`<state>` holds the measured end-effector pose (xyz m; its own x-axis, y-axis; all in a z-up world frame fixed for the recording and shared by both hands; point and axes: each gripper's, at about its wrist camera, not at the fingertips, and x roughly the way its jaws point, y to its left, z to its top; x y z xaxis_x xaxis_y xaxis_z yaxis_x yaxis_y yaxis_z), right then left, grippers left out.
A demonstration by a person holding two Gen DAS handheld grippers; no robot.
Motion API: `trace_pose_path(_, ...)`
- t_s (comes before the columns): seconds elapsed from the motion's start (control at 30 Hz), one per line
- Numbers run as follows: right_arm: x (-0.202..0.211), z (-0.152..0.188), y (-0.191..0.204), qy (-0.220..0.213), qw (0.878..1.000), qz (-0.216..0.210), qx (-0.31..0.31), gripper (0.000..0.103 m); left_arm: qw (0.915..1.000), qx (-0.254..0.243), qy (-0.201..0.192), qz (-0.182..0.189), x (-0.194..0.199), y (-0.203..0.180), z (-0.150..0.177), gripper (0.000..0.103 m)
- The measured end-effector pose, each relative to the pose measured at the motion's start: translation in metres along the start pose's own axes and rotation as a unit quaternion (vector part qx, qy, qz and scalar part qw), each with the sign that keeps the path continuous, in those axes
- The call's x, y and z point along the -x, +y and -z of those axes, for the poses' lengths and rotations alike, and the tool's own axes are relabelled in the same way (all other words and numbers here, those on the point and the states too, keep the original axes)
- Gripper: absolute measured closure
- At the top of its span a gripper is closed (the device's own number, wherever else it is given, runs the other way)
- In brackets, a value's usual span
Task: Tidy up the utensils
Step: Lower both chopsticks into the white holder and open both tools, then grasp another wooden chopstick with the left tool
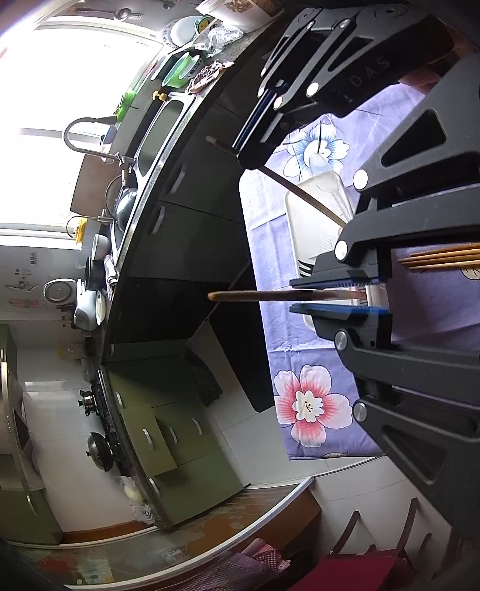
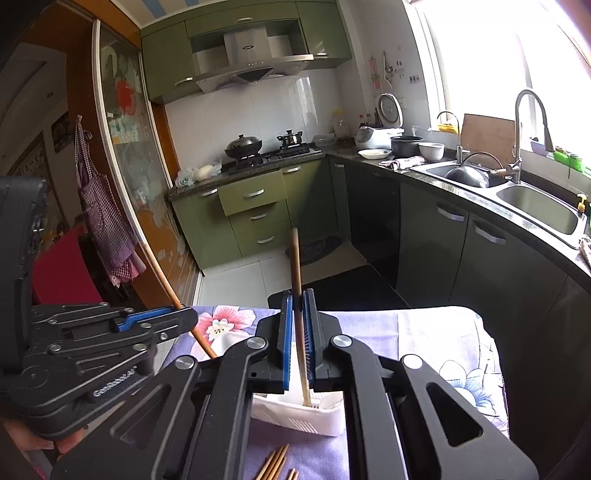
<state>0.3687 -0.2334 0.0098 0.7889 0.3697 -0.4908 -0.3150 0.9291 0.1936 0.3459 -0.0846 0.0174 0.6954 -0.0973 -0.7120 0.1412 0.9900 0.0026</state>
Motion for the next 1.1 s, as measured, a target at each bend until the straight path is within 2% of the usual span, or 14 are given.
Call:
trace_pose_path(0.03,0.002,0.003,0.001,-0.003,1.0,0.0,0.003,0.094,1.0,-0.001,0.0,-0.002,0.0,-0.001,0.002,0.082)
trace_pose_path(0.07,0.006,0.003,0.003,-0.007,1.0,0.002,0.006,0.093,1.0,-0.002,0.0,-0.004,0.0,0.0,0.003,0.08)
trace_pose_path(0.23,0.042,0.011,0.012,-0.036,0.999,-0.007,0.01,0.093,0.9999,0.005,-0.013,0.002,0.022,0.002,0.008,0.078)
trace_pose_path(0.33,0.073,0.025,0.016,-0.05,0.999,-0.007,0.01,0.083,0.9997,0.004,-0.022,0.003,0.042,0.002,0.02,0.074)
trace_pose_path(0.4,0.09,0.044,0.015,-0.046,0.999,-0.004,0.005,0.083,0.9999,0.004,-0.014,0.005,0.048,0.002,0.036,0.074)
trace_pose_path(0.6,0.104,0.127,-0.004,0.004,0.999,0.027,-0.016,0.083,0.9972,0.005,0.071,0.022,0.019,-0.002,0.113,0.074)
trace_pose_path(0.73,0.093,0.169,-0.022,0.055,0.997,0.029,-0.047,0.082,0.9889,0.017,0.143,0.038,-0.023,-0.005,0.155,0.074)
trace_pose_path(0.8,0.089,0.182,-0.028,0.068,0.996,0.033,-0.052,0.082,0.9843,0.024,0.17,0.042,-0.042,-0.007,0.171,0.077)
trace_pose_path(0.93,0.087,0.2,-0.034,0.08,0.995,0.03,-0.059,0.082,0.9822,0.022,0.183,0.037,-0.058,-0.014,0.181,0.079)
trace_pose_path(1.1,0.083,0.205,-0.045,0.083,0.994,0.029,-0.069,0.083,0.9825,0.012,0.184,0.022,-0.066,-0.022,0.183,0.079)
